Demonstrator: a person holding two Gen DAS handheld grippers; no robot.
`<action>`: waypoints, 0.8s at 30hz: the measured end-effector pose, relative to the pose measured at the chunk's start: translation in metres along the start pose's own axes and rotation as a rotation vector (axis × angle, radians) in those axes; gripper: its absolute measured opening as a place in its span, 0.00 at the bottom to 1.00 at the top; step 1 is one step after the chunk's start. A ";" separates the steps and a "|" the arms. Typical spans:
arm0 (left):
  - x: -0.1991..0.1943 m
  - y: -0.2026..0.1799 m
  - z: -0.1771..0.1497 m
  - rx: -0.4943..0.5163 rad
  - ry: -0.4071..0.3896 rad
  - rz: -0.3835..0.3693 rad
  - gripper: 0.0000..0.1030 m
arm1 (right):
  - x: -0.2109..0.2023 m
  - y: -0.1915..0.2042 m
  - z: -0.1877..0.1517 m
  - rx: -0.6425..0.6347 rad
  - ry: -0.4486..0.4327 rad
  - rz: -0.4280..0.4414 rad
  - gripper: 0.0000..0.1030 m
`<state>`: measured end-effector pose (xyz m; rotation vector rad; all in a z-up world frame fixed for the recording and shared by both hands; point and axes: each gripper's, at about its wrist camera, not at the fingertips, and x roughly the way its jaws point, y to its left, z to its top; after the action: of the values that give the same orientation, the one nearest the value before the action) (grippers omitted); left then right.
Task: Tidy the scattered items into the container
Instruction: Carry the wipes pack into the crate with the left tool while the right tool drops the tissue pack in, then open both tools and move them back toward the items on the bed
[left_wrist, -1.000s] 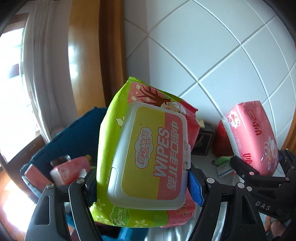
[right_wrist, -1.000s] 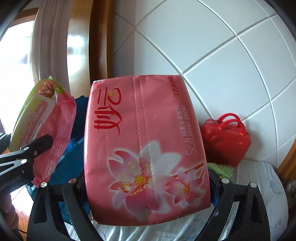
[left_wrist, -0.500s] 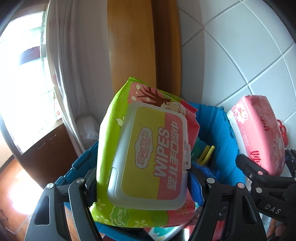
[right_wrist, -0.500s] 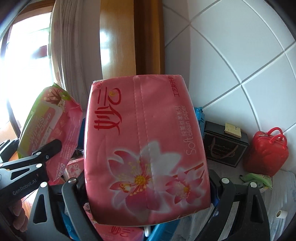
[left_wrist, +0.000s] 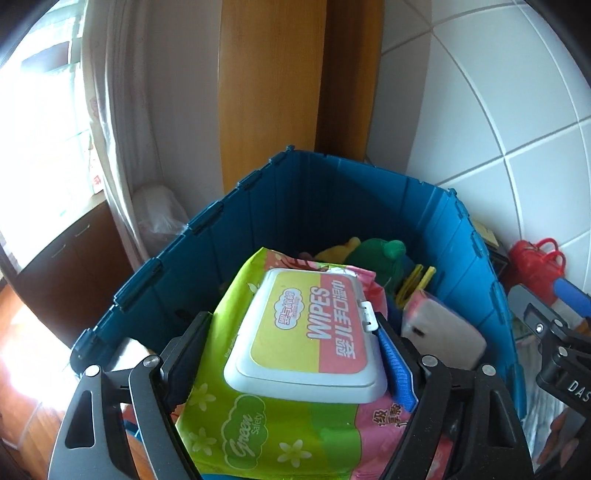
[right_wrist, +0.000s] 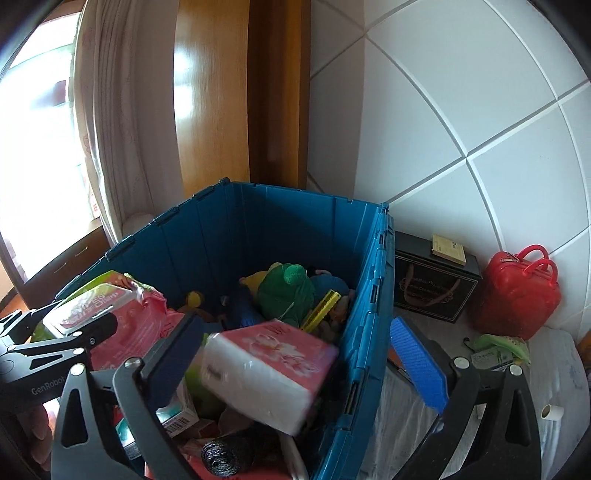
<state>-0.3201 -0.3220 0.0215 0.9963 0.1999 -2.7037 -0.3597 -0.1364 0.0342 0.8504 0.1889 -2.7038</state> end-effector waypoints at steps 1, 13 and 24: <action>-0.002 0.004 0.001 0.005 -0.017 -0.002 0.81 | -0.001 0.000 -0.001 -0.001 0.003 -0.003 1.00; -0.054 -0.008 -0.011 0.040 -0.110 -0.015 0.87 | -0.024 0.000 -0.019 0.007 0.014 -0.002 1.00; -0.082 -0.018 -0.040 0.032 -0.107 0.000 0.87 | -0.059 -0.004 -0.039 -0.004 -0.004 0.006 1.00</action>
<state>-0.2406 -0.2809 0.0457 0.8571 0.1373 -2.7589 -0.2939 -0.1104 0.0363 0.8435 0.1908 -2.6985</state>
